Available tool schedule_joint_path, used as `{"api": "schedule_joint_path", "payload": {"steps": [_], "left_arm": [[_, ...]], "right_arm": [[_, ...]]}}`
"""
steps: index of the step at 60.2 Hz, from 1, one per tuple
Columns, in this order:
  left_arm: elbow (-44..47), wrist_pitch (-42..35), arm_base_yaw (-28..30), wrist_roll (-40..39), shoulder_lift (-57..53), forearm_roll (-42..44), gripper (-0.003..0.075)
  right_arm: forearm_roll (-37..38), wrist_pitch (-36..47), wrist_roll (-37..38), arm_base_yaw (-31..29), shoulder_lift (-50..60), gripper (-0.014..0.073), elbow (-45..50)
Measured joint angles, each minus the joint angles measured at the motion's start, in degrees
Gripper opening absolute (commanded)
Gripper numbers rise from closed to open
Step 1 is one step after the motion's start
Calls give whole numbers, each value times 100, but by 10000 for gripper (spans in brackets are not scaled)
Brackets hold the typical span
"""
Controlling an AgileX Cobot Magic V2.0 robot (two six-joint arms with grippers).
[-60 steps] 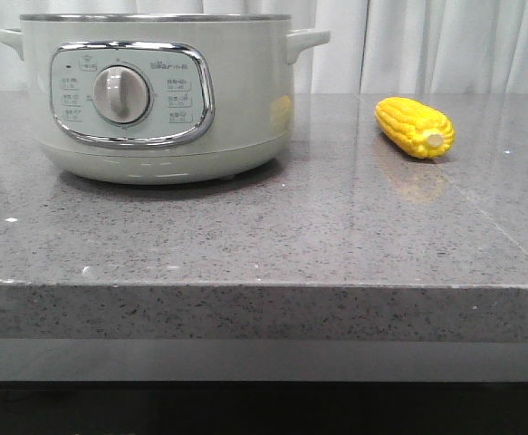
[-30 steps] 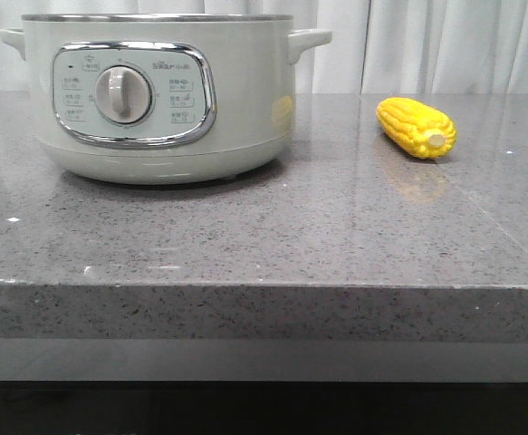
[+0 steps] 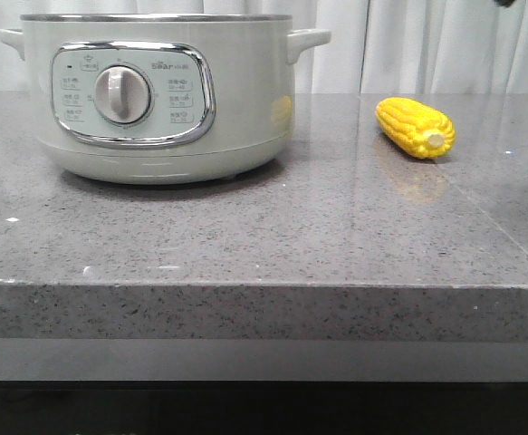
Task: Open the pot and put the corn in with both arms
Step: 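Lower the right gripper over the yellow corn cob and grasp it, then lift the corn with the right gripper and carry it over the pot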
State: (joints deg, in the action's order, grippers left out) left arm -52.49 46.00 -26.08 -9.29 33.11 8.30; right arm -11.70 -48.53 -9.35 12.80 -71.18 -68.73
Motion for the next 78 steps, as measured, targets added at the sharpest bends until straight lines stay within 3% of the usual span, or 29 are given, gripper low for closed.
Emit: {"api": "schedule_joint_path", "payload": {"steps": [16, 41, 73, 78], "left_arm": [[189, 202, 0, -208, -315, 317, 231], [189, 298, 0, -220, -328, 405, 231], [189, 298, 0, -220, -328, 405, 231], [189, 298, 0, -220, -328, 405, 231]], "right_arm": [[712, -632, 935, 5, -1612, 592, -1626], [893, -1395, 1268, 5, -3720, 592, -3612], [1099, -1556, 1372, 5, -4692, 591, -4082], [1099, -1564, 1372, 5, -4696, 557, -4082]]}}
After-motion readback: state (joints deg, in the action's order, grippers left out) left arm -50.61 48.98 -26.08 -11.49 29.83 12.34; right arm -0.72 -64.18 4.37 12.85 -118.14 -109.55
